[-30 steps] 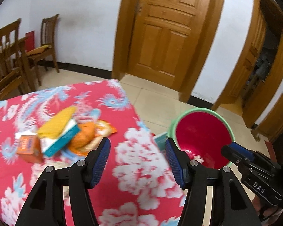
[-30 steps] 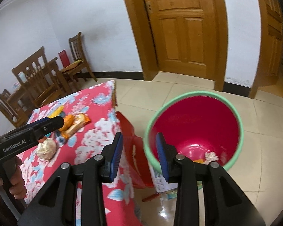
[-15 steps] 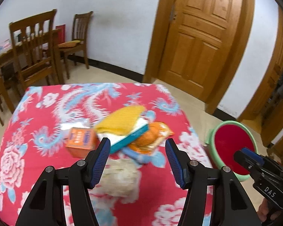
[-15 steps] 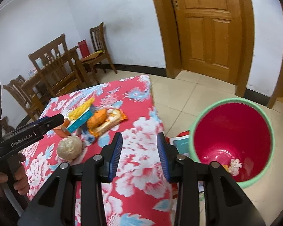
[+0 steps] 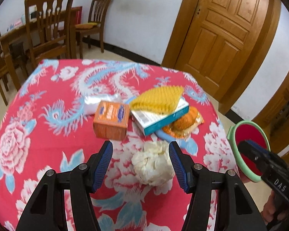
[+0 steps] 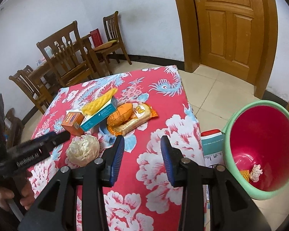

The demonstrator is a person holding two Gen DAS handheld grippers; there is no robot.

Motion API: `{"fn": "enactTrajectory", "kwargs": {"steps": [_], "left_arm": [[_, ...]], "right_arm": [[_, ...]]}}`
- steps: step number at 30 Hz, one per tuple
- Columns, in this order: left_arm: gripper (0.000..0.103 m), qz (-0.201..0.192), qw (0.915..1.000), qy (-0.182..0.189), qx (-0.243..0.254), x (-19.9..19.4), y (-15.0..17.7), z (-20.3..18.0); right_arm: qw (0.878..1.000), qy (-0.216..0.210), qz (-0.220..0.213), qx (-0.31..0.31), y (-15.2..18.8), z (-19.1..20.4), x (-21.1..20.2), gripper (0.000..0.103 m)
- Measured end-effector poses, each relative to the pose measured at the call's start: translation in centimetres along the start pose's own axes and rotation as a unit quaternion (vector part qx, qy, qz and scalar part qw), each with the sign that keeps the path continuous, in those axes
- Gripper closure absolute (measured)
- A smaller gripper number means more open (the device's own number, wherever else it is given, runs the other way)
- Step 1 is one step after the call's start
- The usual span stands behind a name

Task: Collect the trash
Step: 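Move both open tools back toward the remaining tissue on the table, then grasp the second crumpled tissue with the left tool while the right tool grasps another yellow foam net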

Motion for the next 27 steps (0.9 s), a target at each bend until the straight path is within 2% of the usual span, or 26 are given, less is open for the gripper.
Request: {"fn": "enactTrajectory", "kwargs": {"steps": [7, 10, 18, 19, 23, 27], "left_arm": [[0.041, 0.026, 0.9995, 0.01, 0.01, 1.5, 1.4, -1.0], [0.034, 0.031, 0.9994, 0.012, 0.012, 1.9, 1.7, -1.4], [0.034, 0.039, 0.9985, 0.037, 0.014, 2.3, 2.4, -2.0], [0.035, 0.04, 0.9984, 0.039, 0.011, 2.3, 2.5, -1.9], [0.055, 0.042, 0.997, 0.066, -0.002, 2.0, 2.5, -1.4], [0.058, 0.029, 0.9974, 0.066, -0.005, 1.1, 2.1, -0.7]], "right_arm": [[1.0, 0.004, 0.003, -0.003, -0.1, 0.2, 0.1, 0.063], [1.0, 0.005, 0.004, -0.002, 0.0, 0.1, 0.1, 0.063], [1.0, 0.004, 0.006, -0.005, 0.0, 0.3, 0.3, 0.063], [1.0, 0.004, 0.007, -0.006, -0.1, 0.4, 0.4, 0.063], [1.0, 0.003, 0.009, -0.011, -0.1, 1.0, 0.7, 0.063], [1.0, -0.001, 0.012, -0.016, -0.5, 1.7, 1.2, 0.063]]}}
Point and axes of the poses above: each gripper's, at about its wrist camera, not at the fingertips, and x roughly the way its jaws point, z to its left, y to its underside, the point moved 1 cm from there along x, roughly the way its jaws point, and after that the axes turned 10 degrees about -y, right-handed, at the moved point
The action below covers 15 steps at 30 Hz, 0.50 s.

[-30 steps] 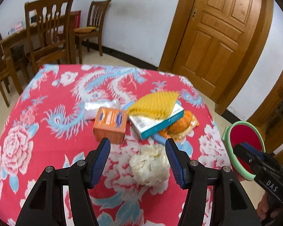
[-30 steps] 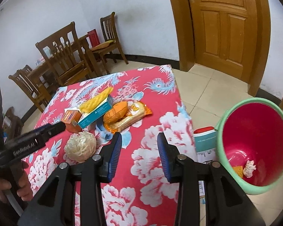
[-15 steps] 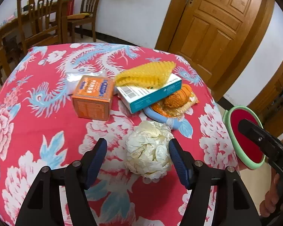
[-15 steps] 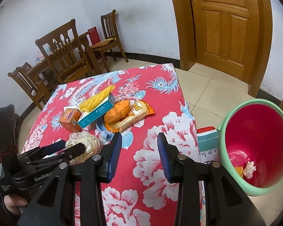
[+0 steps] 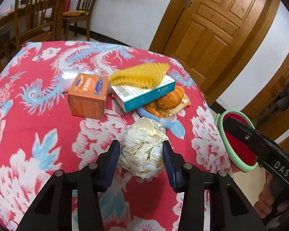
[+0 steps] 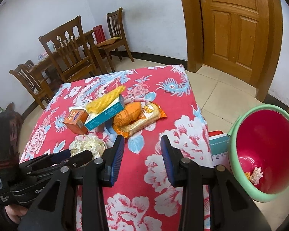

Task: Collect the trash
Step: 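Grasp the second crumpled tissue with the left tool while the right tool grasps another yellow foam net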

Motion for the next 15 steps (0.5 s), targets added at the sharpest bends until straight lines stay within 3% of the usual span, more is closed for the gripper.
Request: {"fn": "enactTrajectory", "kwargs": {"steps": [7, 15], "left_arm": [[0.058, -0.038, 0.999, -0.01, -0.023, -2.9, -1.6, 2.5], [0.058, -0.077, 0.9947, -0.054, -0.041, -4.3, -4.8, 5.9]], "right_arm": [[1.0, -0.013, -0.003, -0.014, -1.3, 1.8, 1.0, 0.063], [0.999, -0.028, -0.001, -0.028, -3.5, 3.9, 3.5, 0.061]]}}
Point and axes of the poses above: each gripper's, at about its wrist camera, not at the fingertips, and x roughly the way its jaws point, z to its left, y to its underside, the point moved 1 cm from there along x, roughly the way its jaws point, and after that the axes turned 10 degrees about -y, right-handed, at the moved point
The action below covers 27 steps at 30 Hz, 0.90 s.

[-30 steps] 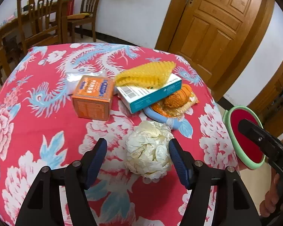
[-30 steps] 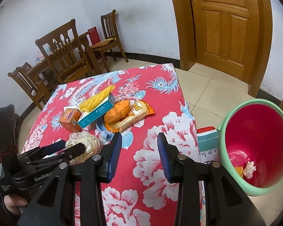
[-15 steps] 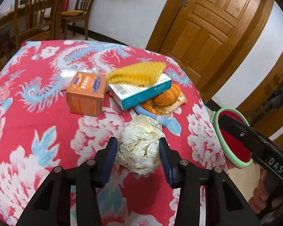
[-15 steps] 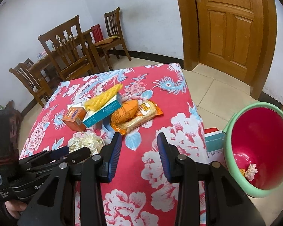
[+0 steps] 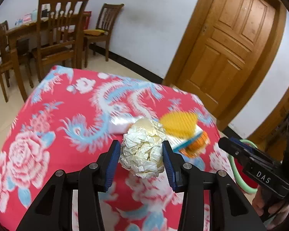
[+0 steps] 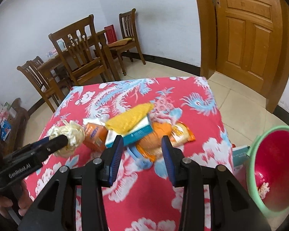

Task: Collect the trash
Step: 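Grasp the second crumpled tissue with the left tool while the right tool grasps another yellow foam net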

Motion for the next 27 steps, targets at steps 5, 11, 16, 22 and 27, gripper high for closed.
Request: {"fn": "enactTrajectory", "kwargs": {"steps": [5, 11, 16, 22, 27], "left_arm": [[0.058, -0.006, 0.9998, -0.017, -0.01, 1.1, -1.4, 1.3], [0.058, 0.005, 0.9995, -0.023, -0.023, 3.0, -1.8, 2.1], [0.058, 0.011, 0.9994, -0.019, -0.025, 3.9, -1.8, 2.2], [0.058, 0.011, 0.9995, -0.018, -0.024, 3.9, -1.7, 2.1], [0.058, 0.011, 0.9995, -0.018, -0.025, 3.9, -1.6, 2.0]], "right_arm": [[1.0, 0.0, 0.006, 0.005, -1.4, 0.2, 2.3, 0.061], [1.0, -0.003, 0.023, 0.017, -2.9, -0.3, 5.1, 0.061], [0.998, -0.01, 0.042, 0.034, -3.8, -1.3, 7.2, 0.061], [0.998, -0.015, 0.046, 0.037, -4.3, -1.8, 8.2, 0.061], [0.998, -0.017, 0.049, 0.029, -4.2, -1.5, 8.3, 0.08]]}}
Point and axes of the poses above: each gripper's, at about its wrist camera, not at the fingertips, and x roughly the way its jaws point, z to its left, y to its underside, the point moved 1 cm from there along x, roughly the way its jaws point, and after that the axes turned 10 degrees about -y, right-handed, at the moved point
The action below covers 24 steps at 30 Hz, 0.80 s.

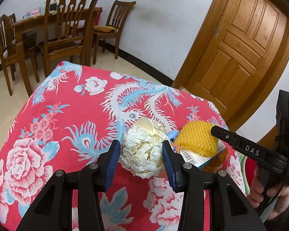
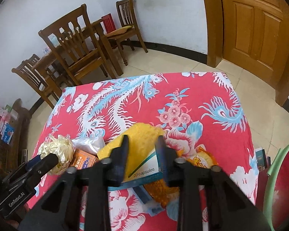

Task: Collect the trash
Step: 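Grasp the second crumpled tissue with the left tool while the right tool grasps another yellow foam net, then carry both items over the red bucket and open both tools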

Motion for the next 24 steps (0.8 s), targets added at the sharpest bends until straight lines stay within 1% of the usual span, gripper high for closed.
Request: {"fn": "enactTrajectory", "kwargs": {"steps": [3, 6, 15, 24], "left_arm": [[0.058, 0.0, 1.0, 0.0, 0.0, 0.0, 0.0, 0.0], [0.058, 0.001, 1.0, 0.001, 0.0, -0.1, 0.1, -0.1], [0.058, -0.006, 1.0, 0.007, 0.002, -1.2, 0.3, -0.7], [0.058, -0.021, 0.9993, 0.017, 0.024, -3.2, 0.1, -2.6]], "right_arm": [[1.0, 0.003, -0.003, -0.006, 0.0, 0.2, -0.1, 0.094], [1.0, -0.001, -0.012, -0.008, 0.1, 0.4, -0.6, 0.098], [0.998, -0.018, -0.055, -0.024, 0.1, 1.6, -4.2, 0.1], [0.995, -0.031, -0.091, -0.036, 0.9, 2.5, -8.6, 0.1]]}}
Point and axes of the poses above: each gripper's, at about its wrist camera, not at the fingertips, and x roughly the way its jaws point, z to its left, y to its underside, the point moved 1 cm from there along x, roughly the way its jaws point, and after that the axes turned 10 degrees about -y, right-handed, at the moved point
